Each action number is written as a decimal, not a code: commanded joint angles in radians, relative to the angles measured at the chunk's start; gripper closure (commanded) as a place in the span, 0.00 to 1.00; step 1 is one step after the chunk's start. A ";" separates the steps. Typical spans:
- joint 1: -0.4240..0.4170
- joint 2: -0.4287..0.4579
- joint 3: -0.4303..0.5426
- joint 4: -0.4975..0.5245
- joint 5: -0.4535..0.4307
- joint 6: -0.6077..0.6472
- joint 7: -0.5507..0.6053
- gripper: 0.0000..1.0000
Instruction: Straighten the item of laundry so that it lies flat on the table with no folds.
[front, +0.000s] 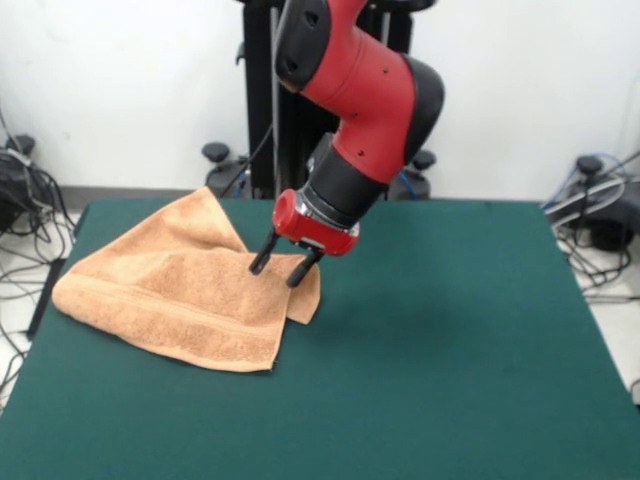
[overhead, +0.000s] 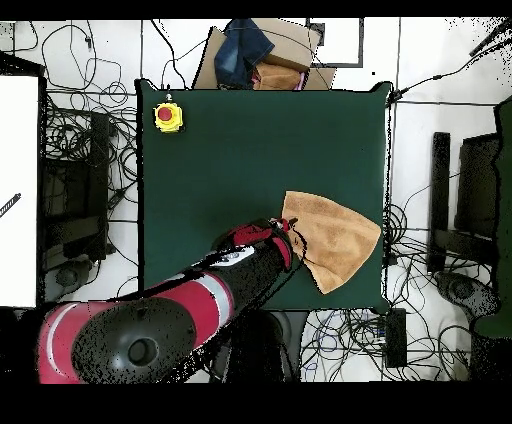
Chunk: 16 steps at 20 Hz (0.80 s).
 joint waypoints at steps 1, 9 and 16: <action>0.021 0.025 0.050 0.025 0.089 -0.018 0.244 0.00; 0.043 0.045 0.042 0.023 0.130 -0.031 0.244 0.00; 0.060 0.053 0.055 0.021 0.152 -0.068 0.245 0.00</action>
